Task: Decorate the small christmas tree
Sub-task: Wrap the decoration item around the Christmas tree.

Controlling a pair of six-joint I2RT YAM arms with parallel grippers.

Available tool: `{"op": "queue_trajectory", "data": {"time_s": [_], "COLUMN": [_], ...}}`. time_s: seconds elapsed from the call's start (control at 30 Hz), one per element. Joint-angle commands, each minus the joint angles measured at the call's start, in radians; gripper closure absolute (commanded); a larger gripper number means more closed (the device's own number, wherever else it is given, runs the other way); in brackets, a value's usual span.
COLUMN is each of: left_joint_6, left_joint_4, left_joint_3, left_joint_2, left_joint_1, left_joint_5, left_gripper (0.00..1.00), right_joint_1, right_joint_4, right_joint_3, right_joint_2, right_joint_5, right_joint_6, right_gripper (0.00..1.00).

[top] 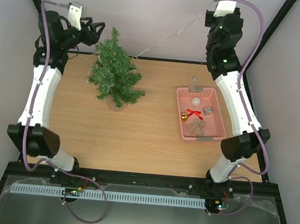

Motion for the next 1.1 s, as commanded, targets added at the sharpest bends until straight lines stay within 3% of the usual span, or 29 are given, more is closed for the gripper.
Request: {"op": "queue_trajectory", "data": {"time_s": [0.0, 0.2, 0.43, 0.57, 0.7, 0.93, 1.07], "left_joint_6": [-0.062, -0.151, -0.200, -0.231, -0.246, -0.197, -0.184], "left_joint_4": [-0.027, -0.129, -0.166, -0.146, -0.090, -0.031, 0.032], "left_joint_3": [-0.103, -0.240, -0.477, -0.553, -0.644, -0.659, -0.685], "left_joint_2": [-0.148, -0.270, -0.413, -0.469, -0.488, -0.401, -0.369], "left_joint_1": [-0.003, -0.003, 0.035, 0.130, 0.156, 0.169, 0.170], "left_joint_5": [-0.273, -0.460, -0.566, -0.491, -0.317, -0.086, -0.083], "left_gripper": [0.34, 0.37, 0.52, 0.61, 0.58, 0.56, 0.56], "right_joint_1": [-0.035, -0.065, -0.076, -0.076, -0.077, -0.077, -0.076], "right_joint_4": [-0.042, -0.036, -0.029, -0.031, -0.016, -0.017, -0.022], "right_joint_3": [0.026, -0.080, -0.111, -0.109, -0.118, -0.071, -0.057], "right_joint_2": [-0.082, -0.166, -0.182, -0.179, -0.187, -0.167, -0.169], "right_joint_5": [0.081, 0.148, 0.096, 0.080, 0.046, 0.020, 0.015], "right_joint_6": [0.001, 0.000, 0.023, 0.023, 0.045, 0.039, 0.048], "right_gripper": [0.98, 0.98, 0.98, 0.98, 0.98, 0.98, 0.98]}}
